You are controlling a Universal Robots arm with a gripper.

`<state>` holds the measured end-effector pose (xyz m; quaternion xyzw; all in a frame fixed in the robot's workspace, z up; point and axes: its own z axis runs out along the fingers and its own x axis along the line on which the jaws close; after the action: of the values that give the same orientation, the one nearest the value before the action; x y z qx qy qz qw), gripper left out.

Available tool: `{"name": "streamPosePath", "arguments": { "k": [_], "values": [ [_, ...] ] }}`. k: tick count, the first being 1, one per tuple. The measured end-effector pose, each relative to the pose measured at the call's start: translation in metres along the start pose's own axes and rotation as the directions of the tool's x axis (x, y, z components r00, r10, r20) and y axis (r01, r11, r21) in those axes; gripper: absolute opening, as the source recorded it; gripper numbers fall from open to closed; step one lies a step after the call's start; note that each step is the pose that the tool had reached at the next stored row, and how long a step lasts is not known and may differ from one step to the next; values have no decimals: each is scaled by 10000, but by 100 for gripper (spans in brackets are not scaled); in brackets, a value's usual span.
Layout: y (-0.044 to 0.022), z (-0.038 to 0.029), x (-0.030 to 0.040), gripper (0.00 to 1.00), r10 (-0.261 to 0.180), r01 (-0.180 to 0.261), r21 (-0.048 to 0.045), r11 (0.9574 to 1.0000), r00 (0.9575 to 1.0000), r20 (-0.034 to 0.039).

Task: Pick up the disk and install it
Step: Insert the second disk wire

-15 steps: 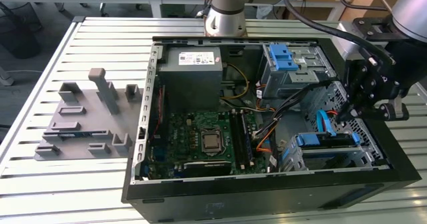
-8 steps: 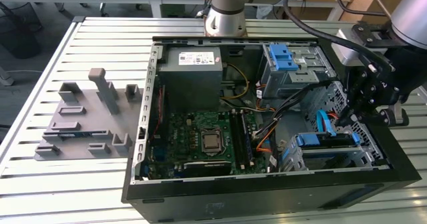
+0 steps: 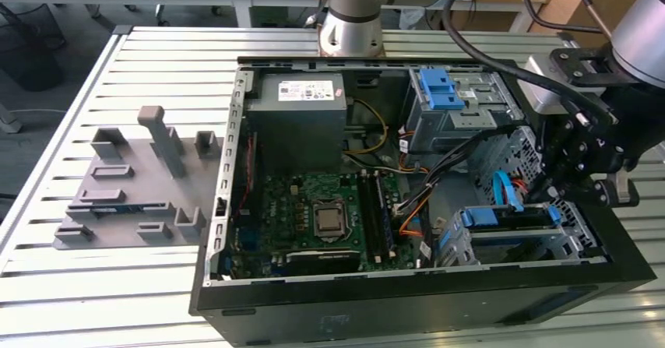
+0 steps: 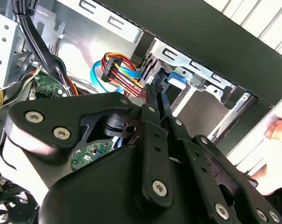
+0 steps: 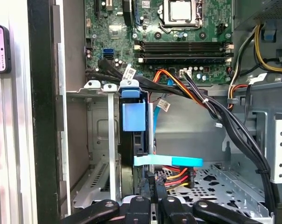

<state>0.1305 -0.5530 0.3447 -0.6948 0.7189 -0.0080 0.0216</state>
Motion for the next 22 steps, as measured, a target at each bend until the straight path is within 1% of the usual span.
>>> {"name": "streamPosePath", "arguments": {
  "k": [2, 6, 13, 17, 22],
  "values": [
    [1, 4, 10, 16, 0, 0, -16, 10000, 10000, 0],
    [1, 14, 13, 16, 7, -7, -84, 10000, 10000, 1],
    [-1, 49, 52, 16, 24, -24, -131, 9999, 10000, 6],
    [-5, 57, 66, 16, 28, -28, -172, 9998, 10000, 10],
    [-11, 72, 76, 16, 31, -30, -183, 9998, 10000, 40]
  ]
}}
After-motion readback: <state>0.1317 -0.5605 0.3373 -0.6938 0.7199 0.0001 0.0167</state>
